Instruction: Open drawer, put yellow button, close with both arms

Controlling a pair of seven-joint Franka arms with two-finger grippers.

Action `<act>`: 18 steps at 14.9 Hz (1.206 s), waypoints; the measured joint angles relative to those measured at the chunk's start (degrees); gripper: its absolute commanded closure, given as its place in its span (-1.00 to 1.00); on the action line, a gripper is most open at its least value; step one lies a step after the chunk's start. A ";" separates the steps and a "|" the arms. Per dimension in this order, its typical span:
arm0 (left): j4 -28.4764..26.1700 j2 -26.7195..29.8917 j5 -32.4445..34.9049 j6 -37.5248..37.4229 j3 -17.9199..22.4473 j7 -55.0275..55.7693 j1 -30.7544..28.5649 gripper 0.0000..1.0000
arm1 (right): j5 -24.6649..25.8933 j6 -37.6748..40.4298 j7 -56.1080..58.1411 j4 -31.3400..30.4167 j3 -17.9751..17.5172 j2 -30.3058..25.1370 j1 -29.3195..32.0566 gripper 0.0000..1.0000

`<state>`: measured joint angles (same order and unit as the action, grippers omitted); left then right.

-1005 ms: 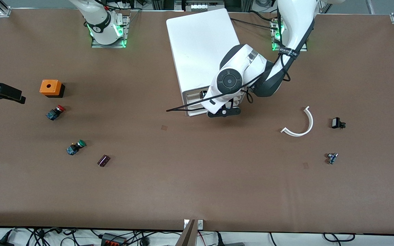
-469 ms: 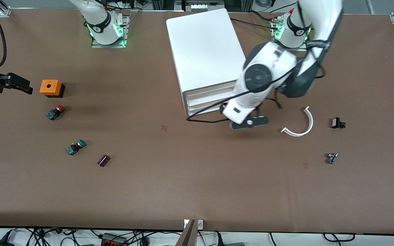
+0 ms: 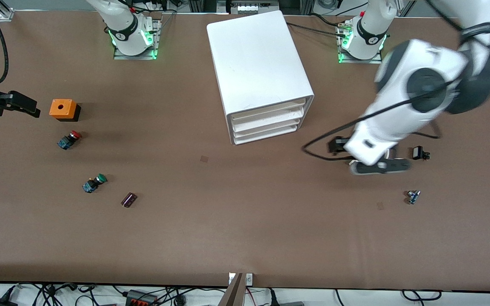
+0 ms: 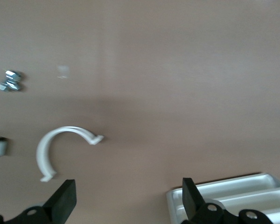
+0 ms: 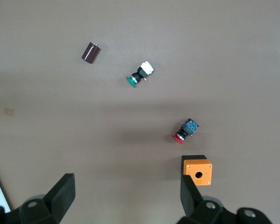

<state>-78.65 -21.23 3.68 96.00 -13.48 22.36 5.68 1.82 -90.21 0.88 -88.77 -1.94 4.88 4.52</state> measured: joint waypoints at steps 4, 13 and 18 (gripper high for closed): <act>2.48 3.13 -0.03 -5.67 0.08 -12.94 -7.14 -1.00 | 0.04 -0.06 0.26 -0.06 -0.02 -0.16 -0.07 -1.00; -19.80 21.79 -5.95 4.12 7.30 -19.33 -7.42 -1.00 | 0.14 -0.06 1.64 -1.16 -0.01 -1.34 -0.11 -1.00; -23.87 23.01 -5.94 5.00 7.27 -19.28 -5.88 -1.00 | 0.17 -0.07 1.73 -2.29 0.01 -1.87 -0.09 -1.00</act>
<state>-102.52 1.78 -2.27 101.00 -6.21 3.09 -0.20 1.99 -90.28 2.61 -91.06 -1.92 3.01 4.43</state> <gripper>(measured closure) 0.000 0.000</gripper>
